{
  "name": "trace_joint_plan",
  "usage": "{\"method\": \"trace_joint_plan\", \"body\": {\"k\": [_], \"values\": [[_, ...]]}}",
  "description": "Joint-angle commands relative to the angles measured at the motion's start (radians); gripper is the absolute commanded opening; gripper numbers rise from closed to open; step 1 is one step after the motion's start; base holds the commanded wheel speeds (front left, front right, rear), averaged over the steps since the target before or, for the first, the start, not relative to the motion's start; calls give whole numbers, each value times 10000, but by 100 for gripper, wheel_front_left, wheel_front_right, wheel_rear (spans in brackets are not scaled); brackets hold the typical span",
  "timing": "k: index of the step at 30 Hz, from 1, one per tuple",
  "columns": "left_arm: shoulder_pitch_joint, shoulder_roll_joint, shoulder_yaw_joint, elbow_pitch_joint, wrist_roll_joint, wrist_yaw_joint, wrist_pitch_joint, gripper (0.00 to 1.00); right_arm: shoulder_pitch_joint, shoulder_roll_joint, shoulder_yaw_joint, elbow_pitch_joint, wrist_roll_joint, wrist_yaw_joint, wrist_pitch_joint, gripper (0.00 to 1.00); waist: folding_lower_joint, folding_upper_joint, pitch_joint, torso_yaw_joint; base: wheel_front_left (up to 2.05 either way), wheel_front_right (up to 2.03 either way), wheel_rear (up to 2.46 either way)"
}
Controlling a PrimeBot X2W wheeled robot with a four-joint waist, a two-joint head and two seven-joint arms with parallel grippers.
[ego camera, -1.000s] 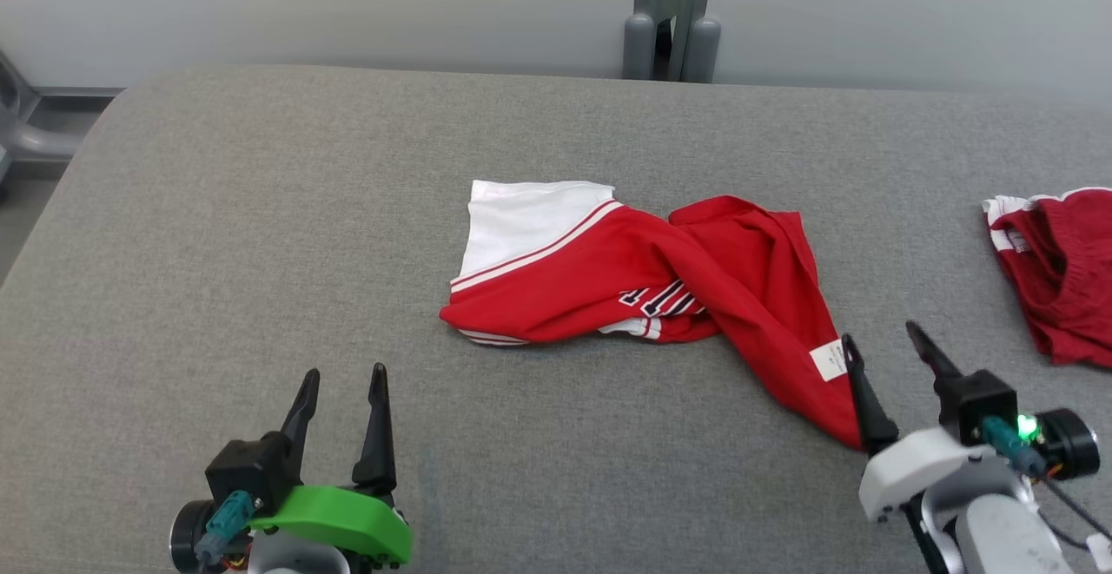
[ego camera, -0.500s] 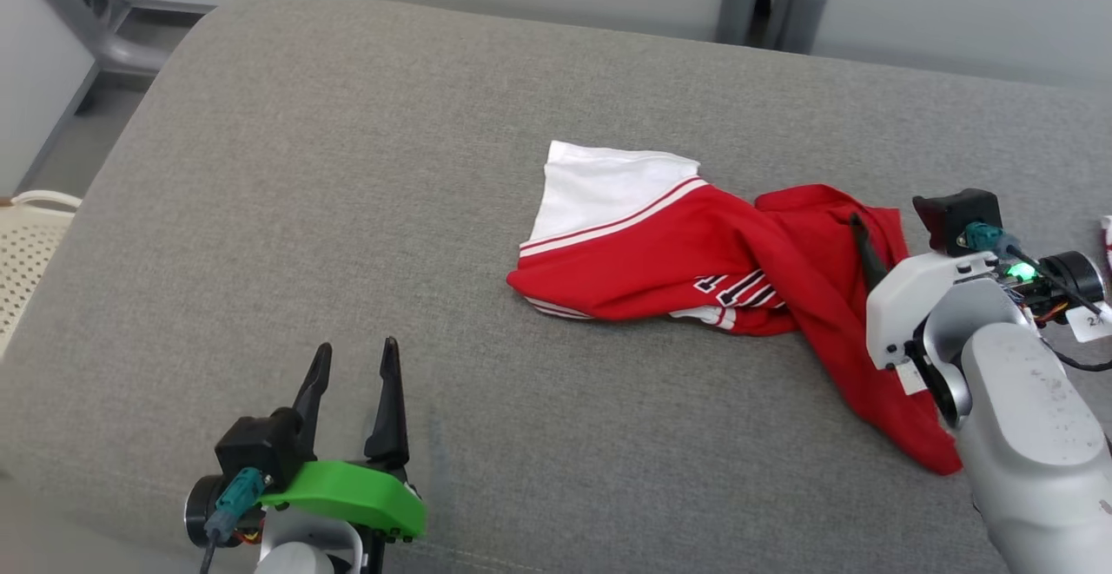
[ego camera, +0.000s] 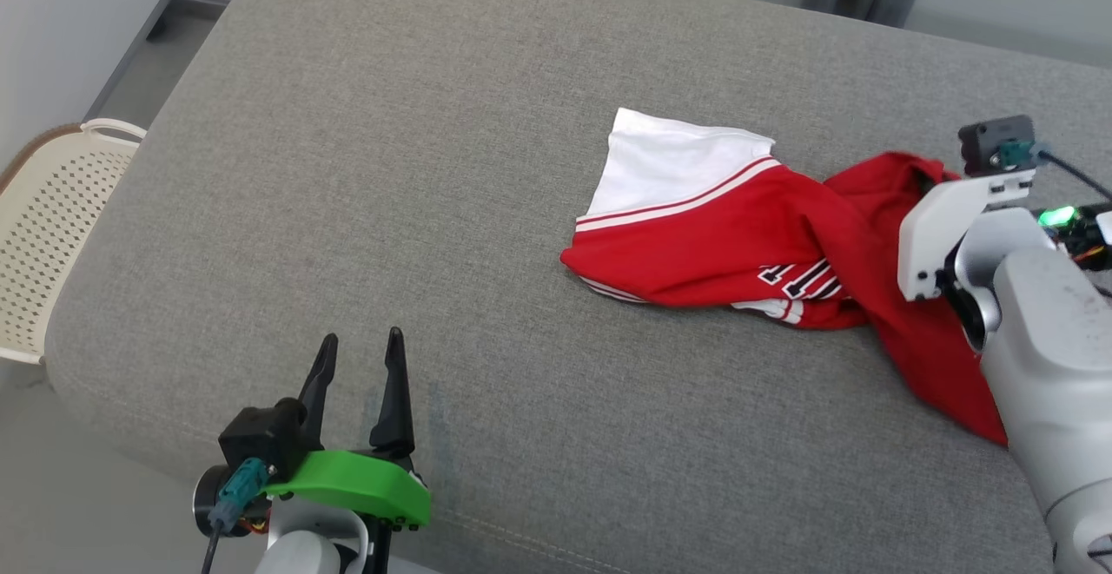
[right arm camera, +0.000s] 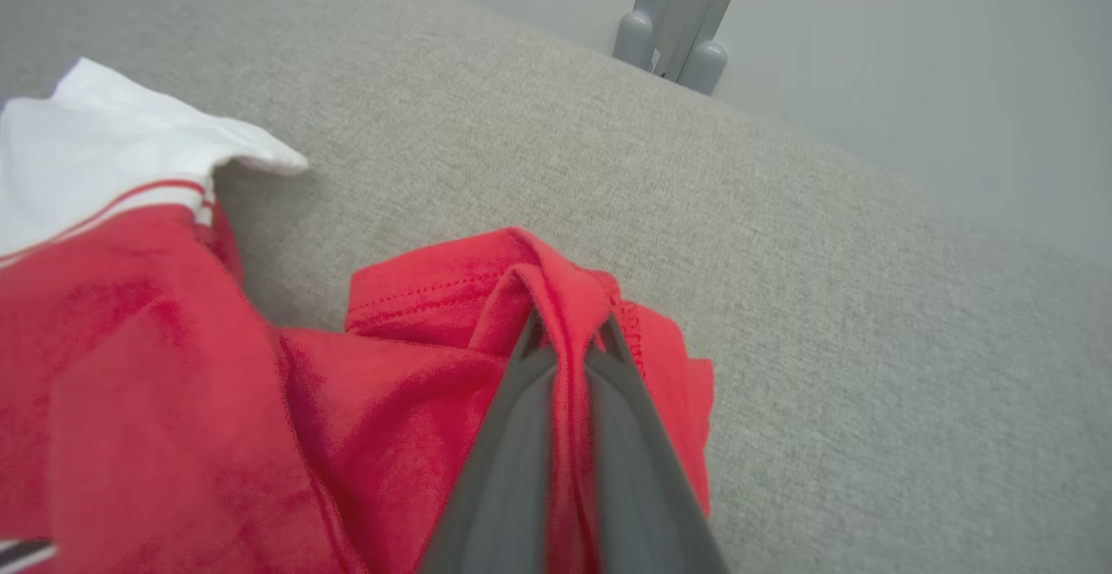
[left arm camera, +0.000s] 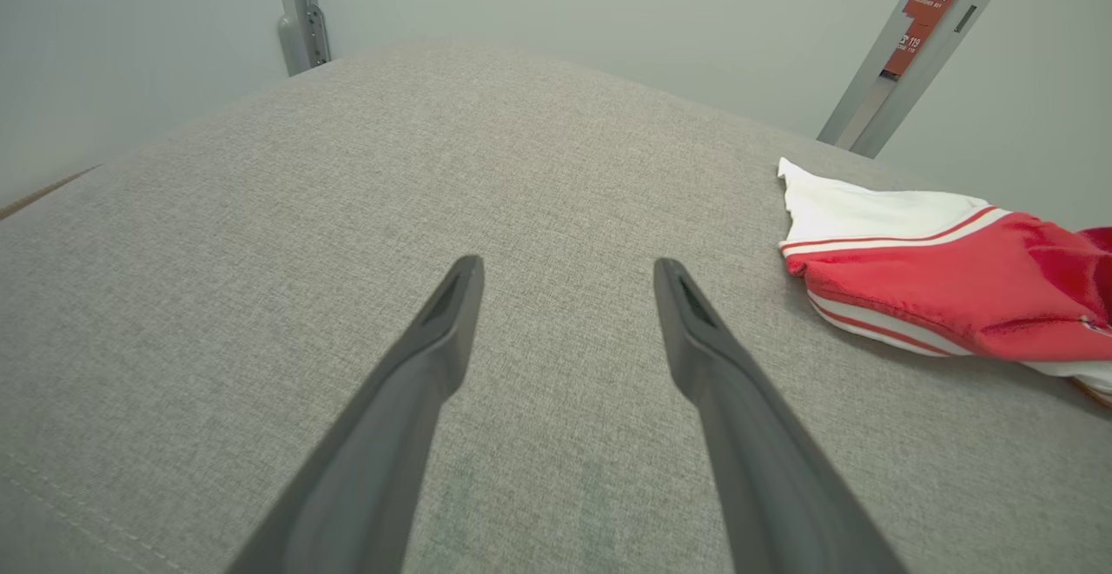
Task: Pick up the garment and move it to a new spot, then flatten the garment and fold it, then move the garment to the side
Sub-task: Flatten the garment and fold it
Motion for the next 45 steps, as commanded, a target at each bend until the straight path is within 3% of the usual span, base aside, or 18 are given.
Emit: {"method": "trace_joint_plan", "body": {"k": [1, 11, 13, 14, 20, 25, 30, 36, 45], "values": [[-204, -42, 34, 15, 56, -76, -47, 100, -354, 0, -172, 51, 31, -15, -214, 0, 0, 0, 44, 15, 0, 0, 0], [-315, -142, 136, 98, 176, -181, -58, 100, -1793, -287, -1931, 1048, -722, -15, -1136, 0, 0, 0, 165, 133, 0, 0, 0], [-314, -170, 140, 103, 215, -214, -53, 100, -1787, -453, -2365, 1327, -1004, -15, -1220, 15, 0, 0, 179, 175, 0, 0, 0], [-323, -196, 159, 108, 233, -234, -53, 100, -1710, -527, -2857, 1600, -1228, -15, -1314, 100, 0, 0, 197, 195, 0, 0, 0], [-134, -238, 313, 110, 382, -267, -53, 100, -1419, -592, -4263, 1912, -2483, -15, -1724, 100, 0, 0, 75, -1, 0, 0, 0], [4, -198, 340, 155, 475, -321, -53, 100, -1462, -318, -4323, 1778, -3117, -15, -2034, 100, 0, 0, -131, -144, 0, 0, 0], [31, -212, 236, 194, 538, -368, -54, 100, -1996, 416, -3321, 2339, -2796, -15, -2192, 100, 0, 0, -206, -86, 0, 0, 0], [-168, -301, 43, 235, 501, -426, -54, 100, -2714, 993, -1595, 3402, -1844, -15, -1874, 100, 0, 0, -4, 458, 0, 0, 0], [-163, -395, 4, 238, 399, -443, -43, 100, -2542, 973, 1292, 3821, -370, -15, -514, 100, 0, 0, 231, 1264, 0, 0, 0]]}}
